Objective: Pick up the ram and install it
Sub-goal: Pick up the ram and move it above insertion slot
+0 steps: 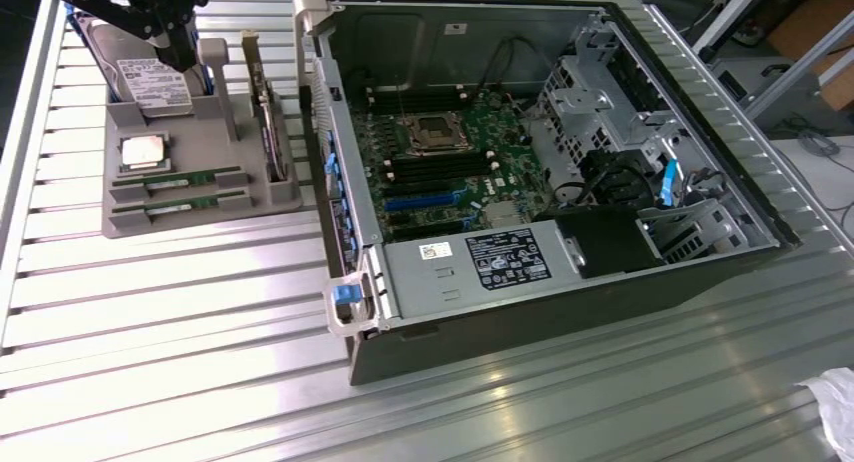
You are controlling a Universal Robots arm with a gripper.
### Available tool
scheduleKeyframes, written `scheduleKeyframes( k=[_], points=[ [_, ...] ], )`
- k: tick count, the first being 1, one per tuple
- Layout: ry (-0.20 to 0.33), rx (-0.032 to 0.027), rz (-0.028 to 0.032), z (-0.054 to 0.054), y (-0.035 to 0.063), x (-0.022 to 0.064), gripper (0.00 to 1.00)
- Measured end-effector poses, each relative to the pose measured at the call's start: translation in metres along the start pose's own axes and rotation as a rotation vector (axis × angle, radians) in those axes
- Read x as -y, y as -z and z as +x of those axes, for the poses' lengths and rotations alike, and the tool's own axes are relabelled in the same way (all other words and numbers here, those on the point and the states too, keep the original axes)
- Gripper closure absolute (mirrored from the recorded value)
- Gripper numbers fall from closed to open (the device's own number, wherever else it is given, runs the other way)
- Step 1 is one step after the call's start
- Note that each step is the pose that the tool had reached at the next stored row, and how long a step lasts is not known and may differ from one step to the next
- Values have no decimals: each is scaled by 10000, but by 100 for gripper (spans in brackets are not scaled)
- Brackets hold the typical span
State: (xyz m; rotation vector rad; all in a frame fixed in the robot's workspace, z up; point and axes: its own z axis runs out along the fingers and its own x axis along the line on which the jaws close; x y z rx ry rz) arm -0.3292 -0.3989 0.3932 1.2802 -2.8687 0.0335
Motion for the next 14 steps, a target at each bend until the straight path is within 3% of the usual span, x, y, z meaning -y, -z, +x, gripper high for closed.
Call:
scheduleKeyframes(
  k=[14],
  points=[
    [785,-24,43,0,-1,0,89]
  ],
)
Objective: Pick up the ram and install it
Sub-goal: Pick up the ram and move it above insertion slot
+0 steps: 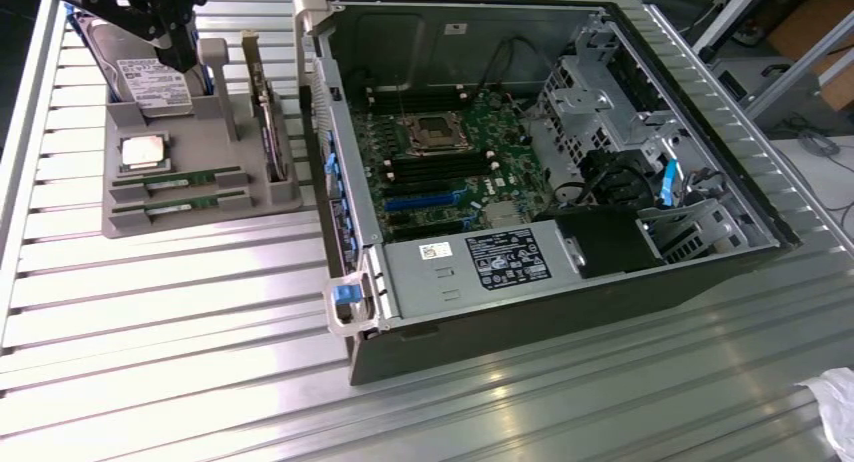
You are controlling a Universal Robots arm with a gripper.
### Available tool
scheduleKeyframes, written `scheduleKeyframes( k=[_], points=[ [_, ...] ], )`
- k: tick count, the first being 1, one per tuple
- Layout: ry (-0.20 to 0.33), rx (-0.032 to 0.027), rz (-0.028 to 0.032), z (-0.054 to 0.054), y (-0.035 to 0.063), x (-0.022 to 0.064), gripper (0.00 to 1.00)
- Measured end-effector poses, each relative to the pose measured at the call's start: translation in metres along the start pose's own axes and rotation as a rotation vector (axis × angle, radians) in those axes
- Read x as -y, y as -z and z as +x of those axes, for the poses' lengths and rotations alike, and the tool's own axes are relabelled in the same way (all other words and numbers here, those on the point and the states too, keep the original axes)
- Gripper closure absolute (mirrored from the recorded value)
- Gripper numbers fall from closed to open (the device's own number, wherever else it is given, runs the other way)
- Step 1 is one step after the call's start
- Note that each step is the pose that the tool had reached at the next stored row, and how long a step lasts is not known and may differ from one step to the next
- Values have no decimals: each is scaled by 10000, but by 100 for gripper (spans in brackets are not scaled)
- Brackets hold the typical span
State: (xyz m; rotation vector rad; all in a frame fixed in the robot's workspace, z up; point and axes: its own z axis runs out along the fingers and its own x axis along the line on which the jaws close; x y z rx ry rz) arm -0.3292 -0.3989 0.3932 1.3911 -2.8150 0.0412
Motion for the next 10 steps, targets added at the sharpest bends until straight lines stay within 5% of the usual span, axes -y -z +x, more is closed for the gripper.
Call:
scheduleKeyframes(
  k=[10],
  points=[
    [569,-9,24,0,0,0,89]
  ],
)
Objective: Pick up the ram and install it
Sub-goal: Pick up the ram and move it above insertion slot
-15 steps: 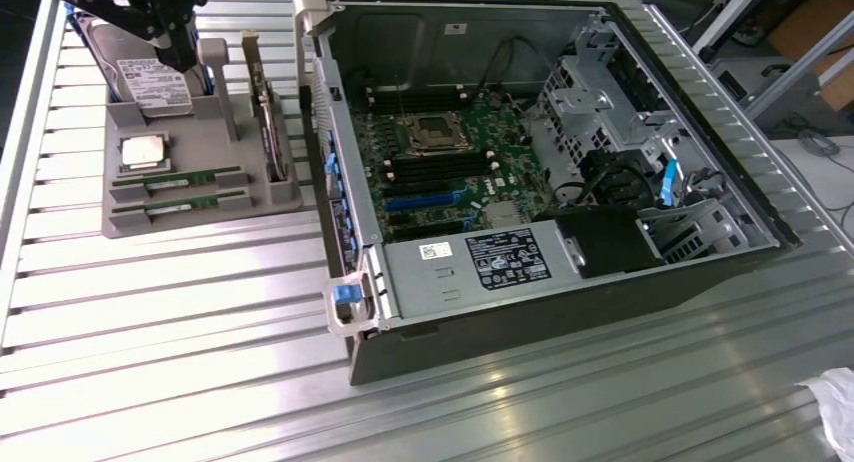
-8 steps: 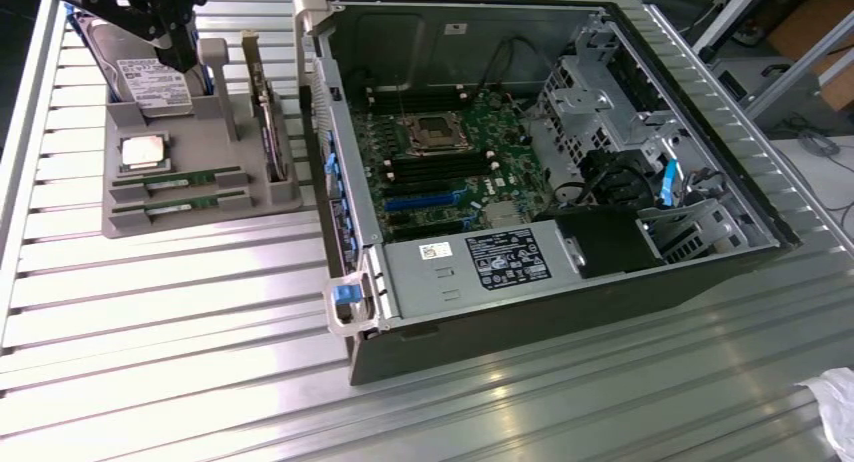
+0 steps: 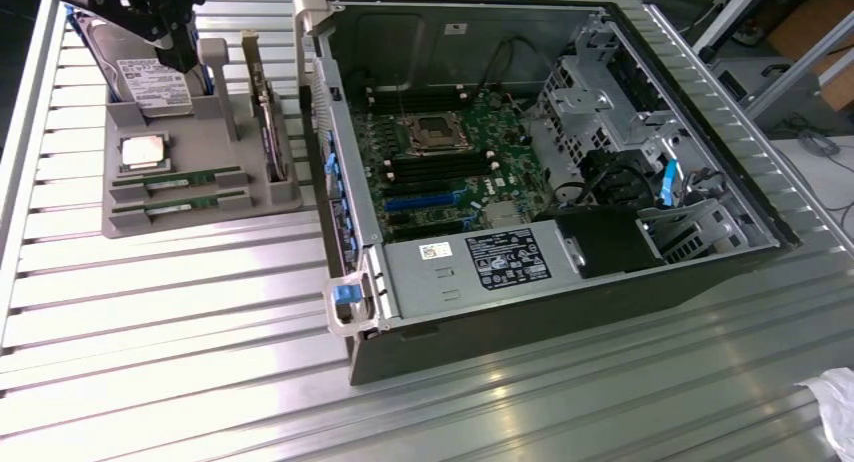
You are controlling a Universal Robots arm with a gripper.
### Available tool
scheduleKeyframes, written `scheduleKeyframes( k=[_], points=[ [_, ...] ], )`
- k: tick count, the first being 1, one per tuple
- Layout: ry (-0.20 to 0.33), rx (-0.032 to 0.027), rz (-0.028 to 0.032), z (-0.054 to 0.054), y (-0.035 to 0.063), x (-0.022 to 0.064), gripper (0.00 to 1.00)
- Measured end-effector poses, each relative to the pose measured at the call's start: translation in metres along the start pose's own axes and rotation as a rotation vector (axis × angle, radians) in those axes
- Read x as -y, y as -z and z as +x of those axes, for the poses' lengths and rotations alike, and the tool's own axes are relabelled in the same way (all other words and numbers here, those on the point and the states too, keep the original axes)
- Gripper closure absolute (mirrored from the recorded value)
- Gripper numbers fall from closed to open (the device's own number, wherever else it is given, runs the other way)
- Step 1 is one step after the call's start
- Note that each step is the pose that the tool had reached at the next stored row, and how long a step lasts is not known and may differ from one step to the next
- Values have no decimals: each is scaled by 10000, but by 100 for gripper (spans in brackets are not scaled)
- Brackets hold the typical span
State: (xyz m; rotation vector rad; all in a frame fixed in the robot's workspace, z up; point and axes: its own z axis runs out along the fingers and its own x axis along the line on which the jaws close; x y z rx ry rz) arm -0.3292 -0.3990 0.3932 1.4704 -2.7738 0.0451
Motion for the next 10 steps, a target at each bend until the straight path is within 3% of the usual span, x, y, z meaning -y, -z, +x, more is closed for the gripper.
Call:
scheduleKeyframes(
  k=[10],
  points=[
    [549,-10,24,0,0,0,89]
  ],
)
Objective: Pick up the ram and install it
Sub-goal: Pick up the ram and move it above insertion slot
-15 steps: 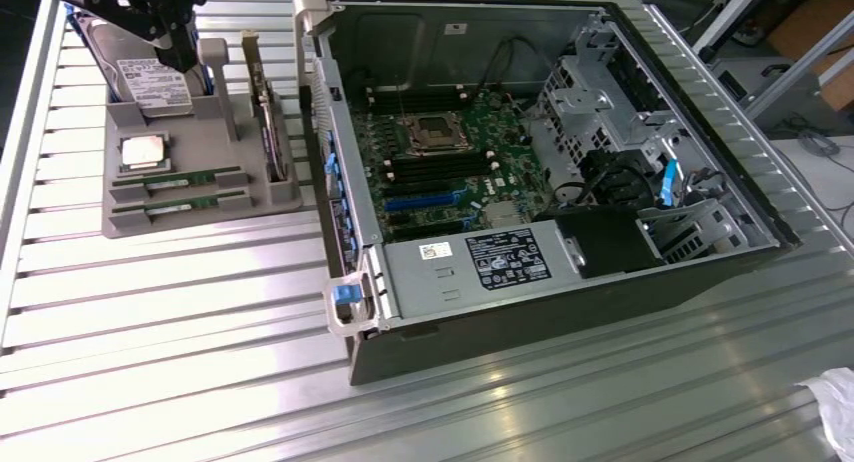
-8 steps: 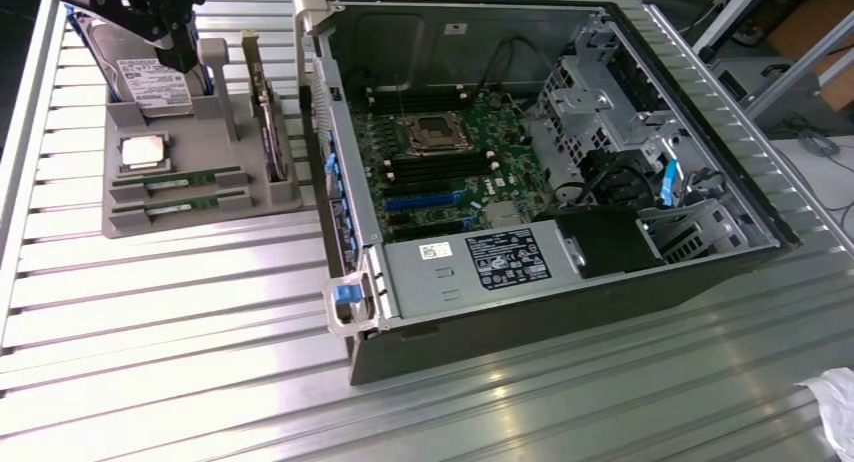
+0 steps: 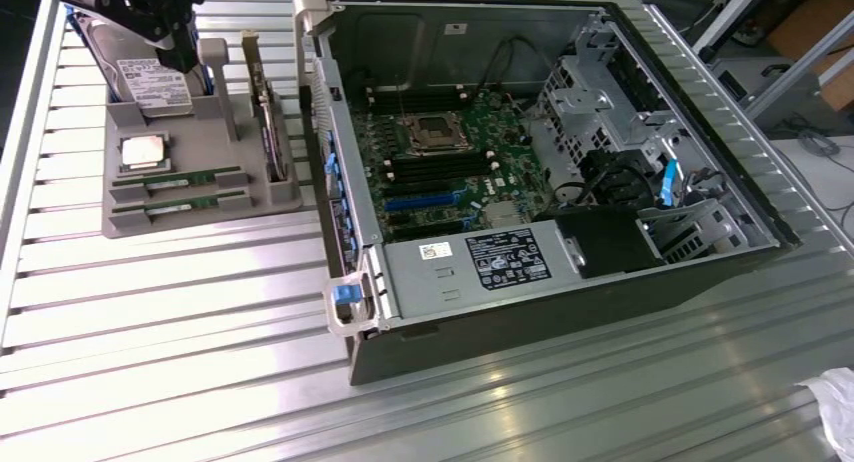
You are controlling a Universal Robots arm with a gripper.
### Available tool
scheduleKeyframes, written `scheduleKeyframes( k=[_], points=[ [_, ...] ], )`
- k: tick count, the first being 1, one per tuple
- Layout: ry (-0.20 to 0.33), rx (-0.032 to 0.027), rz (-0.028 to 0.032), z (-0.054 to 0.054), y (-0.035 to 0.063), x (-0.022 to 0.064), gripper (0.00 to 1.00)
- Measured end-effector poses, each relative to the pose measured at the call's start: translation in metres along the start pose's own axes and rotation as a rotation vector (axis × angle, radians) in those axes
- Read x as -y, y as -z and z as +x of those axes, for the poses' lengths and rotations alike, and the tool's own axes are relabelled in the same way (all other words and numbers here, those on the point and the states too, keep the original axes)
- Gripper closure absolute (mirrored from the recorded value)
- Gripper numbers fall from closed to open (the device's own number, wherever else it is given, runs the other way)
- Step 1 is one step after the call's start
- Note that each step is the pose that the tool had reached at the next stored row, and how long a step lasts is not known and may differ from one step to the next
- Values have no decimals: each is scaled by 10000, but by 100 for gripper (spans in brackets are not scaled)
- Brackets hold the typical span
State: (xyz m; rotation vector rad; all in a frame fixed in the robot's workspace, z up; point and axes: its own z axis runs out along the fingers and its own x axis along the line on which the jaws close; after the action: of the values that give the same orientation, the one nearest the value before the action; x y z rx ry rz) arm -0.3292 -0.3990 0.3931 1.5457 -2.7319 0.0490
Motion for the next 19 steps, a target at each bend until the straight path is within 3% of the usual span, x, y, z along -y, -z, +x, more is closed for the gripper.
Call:
scheduleKeyframes(
  k=[19],
  points=[
    [1268,-43,67,0,-1,0,89]
  ],
)
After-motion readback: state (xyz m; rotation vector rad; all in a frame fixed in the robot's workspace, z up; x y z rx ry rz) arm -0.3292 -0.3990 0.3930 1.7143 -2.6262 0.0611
